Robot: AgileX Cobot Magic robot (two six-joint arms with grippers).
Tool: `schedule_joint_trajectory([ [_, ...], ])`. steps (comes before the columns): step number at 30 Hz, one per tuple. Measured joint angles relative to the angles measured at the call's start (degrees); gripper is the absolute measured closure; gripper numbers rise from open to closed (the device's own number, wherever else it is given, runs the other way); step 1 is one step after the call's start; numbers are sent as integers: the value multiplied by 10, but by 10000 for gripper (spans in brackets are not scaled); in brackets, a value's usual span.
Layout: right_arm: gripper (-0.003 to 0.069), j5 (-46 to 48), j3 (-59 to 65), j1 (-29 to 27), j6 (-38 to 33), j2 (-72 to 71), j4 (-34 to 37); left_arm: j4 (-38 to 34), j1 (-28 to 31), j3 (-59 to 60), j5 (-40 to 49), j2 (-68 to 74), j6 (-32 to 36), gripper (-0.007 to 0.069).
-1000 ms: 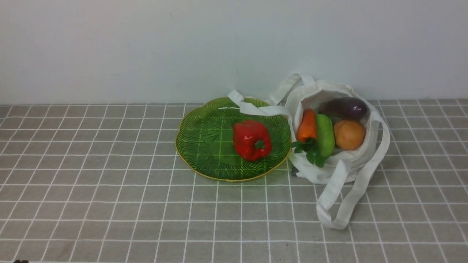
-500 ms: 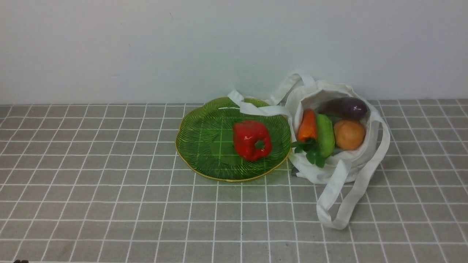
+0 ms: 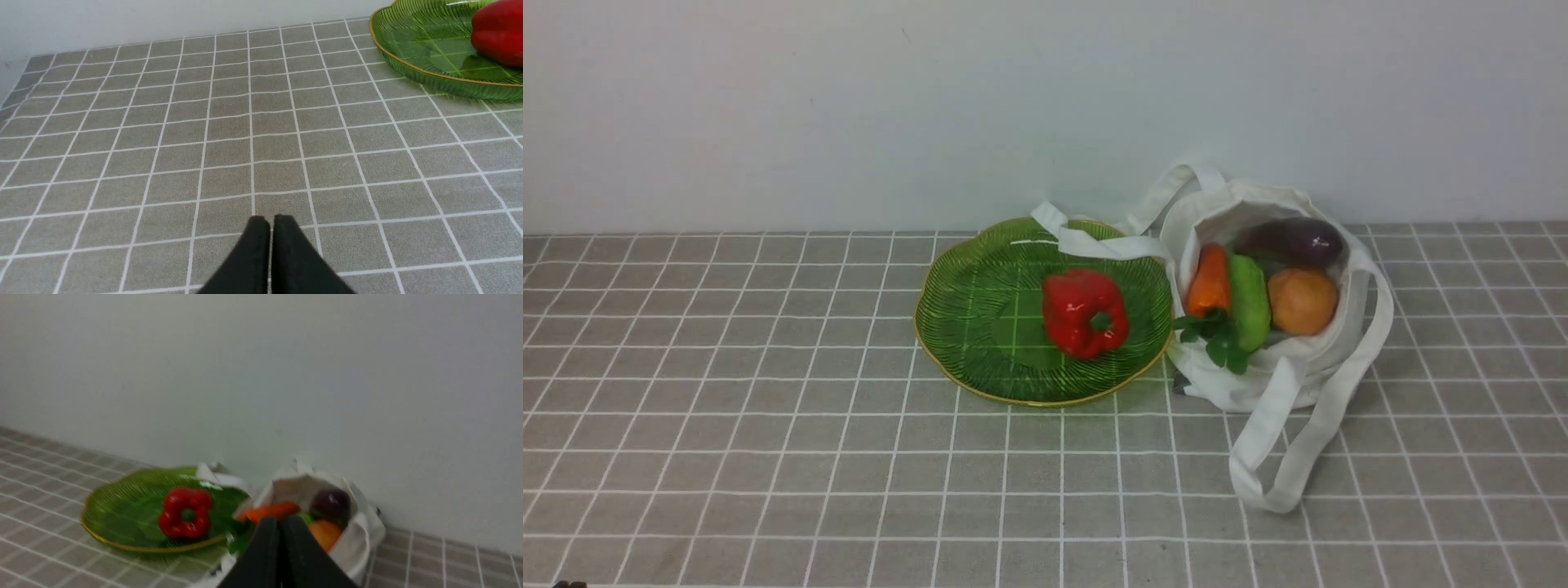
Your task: Take vegetables from bag on grey coffee tablecloth place on plate.
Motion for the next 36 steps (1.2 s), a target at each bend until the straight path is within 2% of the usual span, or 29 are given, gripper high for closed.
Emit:
schedule_joint_trajectory([
  [1, 674, 1, 7, -9, 0, -2, 1, 0, 0, 0, 0, 0, 0, 629],
  [5, 674, 9, 71, -103, 9, -33, 12, 0, 0, 0, 0, 0, 0, 629],
  [9, 674, 10, 110, -153, 9, -43, 14, 0, 0, 0, 0, 0, 0, 629],
  [12, 674, 10, 118, -155, 9, -43, 14, 0, 0, 0, 0, 0, 0, 629],
  [19, 674, 16, 126, -123, 9, -43, 14, 0, 0, 0, 0, 0, 0, 629],
  [36, 674, 17, 126, -120, 28, -43, 13, 0, 0, 0, 0, 0, 0, 629],
])
